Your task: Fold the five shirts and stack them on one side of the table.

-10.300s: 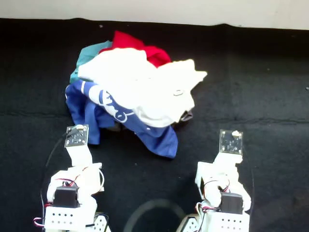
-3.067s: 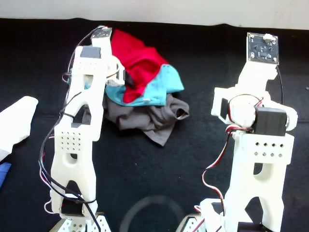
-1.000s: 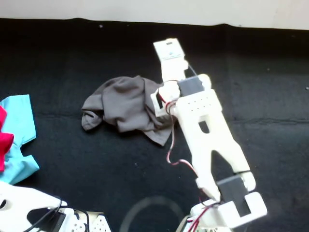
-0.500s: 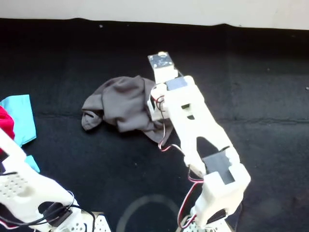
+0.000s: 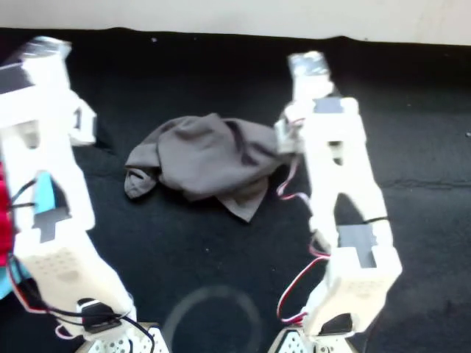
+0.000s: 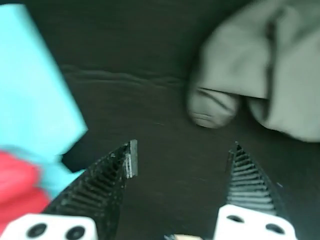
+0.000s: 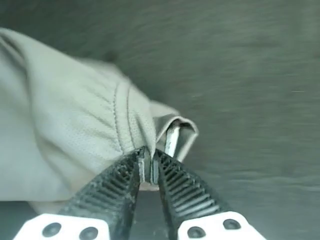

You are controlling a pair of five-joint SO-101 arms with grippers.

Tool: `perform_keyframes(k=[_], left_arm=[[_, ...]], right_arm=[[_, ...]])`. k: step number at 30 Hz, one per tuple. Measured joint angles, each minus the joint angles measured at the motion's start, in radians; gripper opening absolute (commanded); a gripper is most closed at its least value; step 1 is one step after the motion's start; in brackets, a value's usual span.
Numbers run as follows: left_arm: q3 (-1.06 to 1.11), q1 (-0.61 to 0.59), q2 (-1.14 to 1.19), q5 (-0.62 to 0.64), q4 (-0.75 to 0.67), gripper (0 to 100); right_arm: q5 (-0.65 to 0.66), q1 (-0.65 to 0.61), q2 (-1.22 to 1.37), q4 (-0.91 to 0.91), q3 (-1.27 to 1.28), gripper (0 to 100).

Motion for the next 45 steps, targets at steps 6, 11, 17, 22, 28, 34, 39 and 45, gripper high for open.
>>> perform_keyframes(k=[6,11,17,22,28,34,39,45], left_arm=[[0.226,0.181,0.0,0.038,-0.169,29],[0.433,0.285,0.0,0.038,-0.334,29],[0.574,0.318,0.0,0.04,-0.525,29],[0.617,0.315,0.0,0.04,-0.615,28],[0.623,0.315,0.0,0.04,-0.646,3],[0.591,0.316,0.0,0.04,-0.598,1],[0.439,0.316,-0.031,0.04,-0.316,1],[0.333,0.315,-0.196,0.012,-0.003,1]], right_arm=[[0.075,0.152,0.003,0.058,-0.115,0.6],[0.138,0.245,0.003,0.063,-0.121,0.6],[0.161,0.318,0.003,0.044,-0.123,9.3],[0.161,0.336,0.003,0.091,-0.173,24.3],[0.161,0.325,0.003,0.222,-0.269,24.1],[0.16,0.18,0.003,0.351,-0.287,24.1],[0.064,0.041,0.003,0.365,-0.29,24.1],[0.0,-0.118,0.005,0.364,-0.292,24.1]])
